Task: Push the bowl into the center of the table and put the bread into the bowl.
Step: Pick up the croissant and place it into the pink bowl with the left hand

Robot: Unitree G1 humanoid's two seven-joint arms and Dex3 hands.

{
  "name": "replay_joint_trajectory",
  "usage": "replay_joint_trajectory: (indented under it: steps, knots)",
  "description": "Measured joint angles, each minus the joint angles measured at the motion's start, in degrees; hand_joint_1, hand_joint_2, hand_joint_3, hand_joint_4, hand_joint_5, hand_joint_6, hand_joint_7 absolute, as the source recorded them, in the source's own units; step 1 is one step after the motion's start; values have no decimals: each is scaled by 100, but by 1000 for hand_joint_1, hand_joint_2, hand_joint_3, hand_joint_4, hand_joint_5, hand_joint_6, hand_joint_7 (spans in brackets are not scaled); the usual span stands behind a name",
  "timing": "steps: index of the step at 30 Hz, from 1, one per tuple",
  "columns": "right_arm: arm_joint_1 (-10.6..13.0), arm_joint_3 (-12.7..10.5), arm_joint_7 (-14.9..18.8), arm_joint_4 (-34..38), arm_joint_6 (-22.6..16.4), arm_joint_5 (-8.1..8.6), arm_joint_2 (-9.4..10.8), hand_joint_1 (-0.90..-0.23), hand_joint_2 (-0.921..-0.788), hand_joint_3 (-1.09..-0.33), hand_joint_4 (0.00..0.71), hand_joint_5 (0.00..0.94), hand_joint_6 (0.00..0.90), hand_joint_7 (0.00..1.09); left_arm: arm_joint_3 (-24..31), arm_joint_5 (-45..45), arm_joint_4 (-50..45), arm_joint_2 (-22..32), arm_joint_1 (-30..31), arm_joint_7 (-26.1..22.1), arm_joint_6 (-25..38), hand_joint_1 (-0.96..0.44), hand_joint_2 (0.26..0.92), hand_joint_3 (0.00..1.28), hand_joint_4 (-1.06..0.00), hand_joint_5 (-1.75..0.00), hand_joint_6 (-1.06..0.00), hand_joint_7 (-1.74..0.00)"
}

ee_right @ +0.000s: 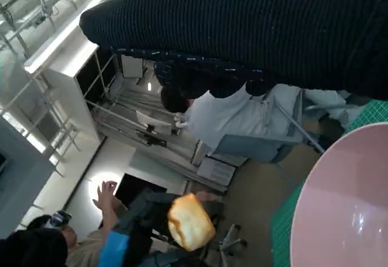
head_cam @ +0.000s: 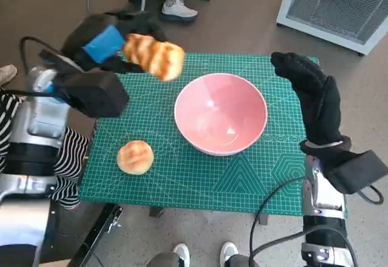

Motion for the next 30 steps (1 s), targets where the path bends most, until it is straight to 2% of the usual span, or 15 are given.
replay_joint_trajectory:
  steps: [4, 7, 13, 17, 19, 20, 21, 22, 23, 24, 26, 27, 30]
  knots:
    - [0, 1, 14, 8, -1, 4, 0, -820, -921, -738, 215, 2, 37, 576, -153, 36, -342, -257, -11, -112, 156, 2, 916, 18, -811, -1029, -633, -1159]
    - [1, 0, 16, 12, -7, 4, -4, -821, -921, -738, 214, 2, 37, 576, -340, 175, -257, -470, -83, -129, 122, 2, 918, 21, -801, -1031, -627, -1172]
    - [11, -8, 28, 3, -14, 11, -14, -822, -921, -737, 212, 0, 44, 577, -678, 377, 536, -858, -306, -128, -76, 1, 920, 67, -731, -1117, -582, -1206]
    - [19, -35, 29, -11, -14, 18, -26, -824, -921, -736, 213, 1, 50, 578, -869, 456, 1171, -1124, -483, -130, -130, 0, 921, 124, -690, -1192, -498, -1256]
    - [23, -43, 31, -24, -14, 20, -29, -827, -921, -735, 213, 1, 52, 577, -938, 478, 1430, -1248, -561, -134, -139, 0, 921, 117, -648, -1212, -546, -1241]
    - [24, -47, 31, -28, -13, 22, -29, -828, -921, -735, 213, 1, 52, 577, -967, 496, 1553, -1311, -605, -136, -132, 137, 896, 134, -674, -1213, -507, -1016]
    - [26, -48, 32, -33, -13, 24, -30, -829, -921, -735, 213, 1, 53, 577, -997, 518, 1689, -1370, -647, -137, -134, 185, 881, 152, -683, -1214, -510, -904]
    - [26, -48, 32, -37, -13, 25, -30, -829, -921, -734, 213, 1, 53, 576, -1024, 537, 1806, -1423, -692, -142, -132, 251, 875, 173, -667, -1239, -515, -711]
    - [30, -52, 32, -43, -12, 26, -30, -830, -921, -734, 214, 1, 54, 576, -1056, 559, 1958, -1479, -752, -144, -131, 289, 891, 165, -637, -1269, -507, -584]
    - [33, -54, 32, -51, -12, 28, -31, -830, -921, -734, 214, 1, 54, 576, -1090, 584, 2093, -1533, -808, -148, -124, 218, 867, 150, -559, -1111, -493, -531]
    - [41, -53, 32, -68, -12, 28, -31, -830, -921, -733, 214, 1, 55, 575, -1131, 597, 2335, -1621, -894, -167, -122, 50, 821, 95, -456, -515, -454, -362]
    - [47, -55, 32, -78, -12, 28, -31, -830, -921, -733, 214, 1, 56, 575, -1145, 603, 2457, -1666, -928, -179, -119, 9, 810, 78, -430, -344, -440, -307]
    - [72, -63, 30, -103, -12, 27, -32, -824, -921, -736, 215, 2, 58, 574, -1209, 623, 2806, -1798, -1039, -230, -107, -47, 799, 51, -353, -114, -374, -188]
